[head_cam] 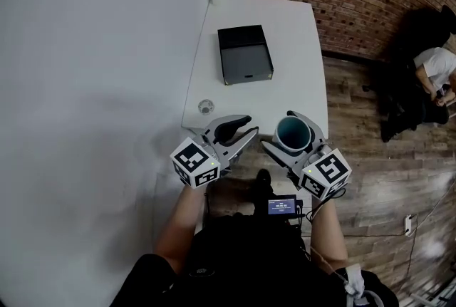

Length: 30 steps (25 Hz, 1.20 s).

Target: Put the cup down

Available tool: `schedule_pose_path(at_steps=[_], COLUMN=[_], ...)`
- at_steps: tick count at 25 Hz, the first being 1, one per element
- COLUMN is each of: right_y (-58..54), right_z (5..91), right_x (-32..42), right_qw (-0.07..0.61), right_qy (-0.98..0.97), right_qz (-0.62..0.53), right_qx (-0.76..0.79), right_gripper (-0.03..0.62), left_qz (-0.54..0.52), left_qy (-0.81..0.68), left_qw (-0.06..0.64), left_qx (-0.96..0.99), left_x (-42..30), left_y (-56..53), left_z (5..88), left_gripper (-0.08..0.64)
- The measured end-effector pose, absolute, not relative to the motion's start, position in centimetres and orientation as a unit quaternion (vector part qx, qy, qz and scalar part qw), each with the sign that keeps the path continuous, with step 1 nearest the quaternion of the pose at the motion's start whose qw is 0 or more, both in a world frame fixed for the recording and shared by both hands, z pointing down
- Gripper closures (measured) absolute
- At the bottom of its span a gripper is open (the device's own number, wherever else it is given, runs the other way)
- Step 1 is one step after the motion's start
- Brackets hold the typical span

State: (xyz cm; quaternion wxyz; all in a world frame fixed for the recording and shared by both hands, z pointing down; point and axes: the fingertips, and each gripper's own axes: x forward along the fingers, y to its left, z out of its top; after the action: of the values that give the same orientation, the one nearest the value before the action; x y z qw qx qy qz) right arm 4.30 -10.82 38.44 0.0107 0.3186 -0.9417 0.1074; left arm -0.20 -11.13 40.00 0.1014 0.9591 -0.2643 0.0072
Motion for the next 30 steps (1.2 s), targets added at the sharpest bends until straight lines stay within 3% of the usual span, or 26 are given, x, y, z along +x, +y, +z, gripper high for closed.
schedule_pose_path(at_steps=[17,30], right_y=[-22.9,-25.9], right_z=[38.9,39.2], right_x=[8.9,9.6], right_qw=[0.006,-0.002], right_qy=[-0.947,-0.953], right_qz=[0.117,0.127], right_qx=[0.299,0.277], right_gripper=[0.173,0.173], left_qz=[0.025,0.033], left_qy=[-0.289,-0.303], left_qw=[0.112,0.117], left_qx=[0.950,0.945], left_x=[4.0,4.9], left_y=[-22.6,-25.3], left_z=[40.5,40.7], left_gripper=[0.445,0.460])
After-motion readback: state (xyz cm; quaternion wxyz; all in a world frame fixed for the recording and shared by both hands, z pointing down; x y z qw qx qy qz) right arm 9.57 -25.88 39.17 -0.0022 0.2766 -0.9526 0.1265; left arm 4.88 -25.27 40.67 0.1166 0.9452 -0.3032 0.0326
